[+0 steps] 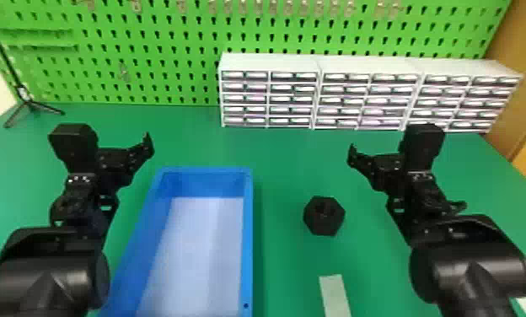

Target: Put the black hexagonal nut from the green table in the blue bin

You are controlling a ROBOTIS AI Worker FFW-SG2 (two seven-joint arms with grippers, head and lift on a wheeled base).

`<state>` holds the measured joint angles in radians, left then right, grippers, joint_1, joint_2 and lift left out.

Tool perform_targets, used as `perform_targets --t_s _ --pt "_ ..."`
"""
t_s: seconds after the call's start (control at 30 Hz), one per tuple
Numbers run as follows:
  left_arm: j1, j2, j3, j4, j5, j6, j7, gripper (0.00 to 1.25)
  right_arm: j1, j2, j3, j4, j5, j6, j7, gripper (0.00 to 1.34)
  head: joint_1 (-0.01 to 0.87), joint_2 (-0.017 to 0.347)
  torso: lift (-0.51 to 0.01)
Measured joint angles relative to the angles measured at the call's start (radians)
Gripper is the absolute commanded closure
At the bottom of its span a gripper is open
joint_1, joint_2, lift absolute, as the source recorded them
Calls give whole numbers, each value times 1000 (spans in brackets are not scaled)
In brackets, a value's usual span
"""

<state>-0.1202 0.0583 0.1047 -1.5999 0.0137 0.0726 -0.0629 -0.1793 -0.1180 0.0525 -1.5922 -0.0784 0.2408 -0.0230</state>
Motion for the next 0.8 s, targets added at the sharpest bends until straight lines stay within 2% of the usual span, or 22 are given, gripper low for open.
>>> perform_targets --t_s 0.43,0.63,0.8 --pt "-2 0 -5 0 1 0 0 163 -1 0 -3 -3 3 26 13 134 683 28 -96" --pt "-1 0 -4 0 1 0 0 167 0 -18 -14 -55 3 146 58 131 683 28 -96" --pt "-1 0 -2 0 0 1 0 167 5 -42 -31 -119 15 280 135 133 683 28 -96"
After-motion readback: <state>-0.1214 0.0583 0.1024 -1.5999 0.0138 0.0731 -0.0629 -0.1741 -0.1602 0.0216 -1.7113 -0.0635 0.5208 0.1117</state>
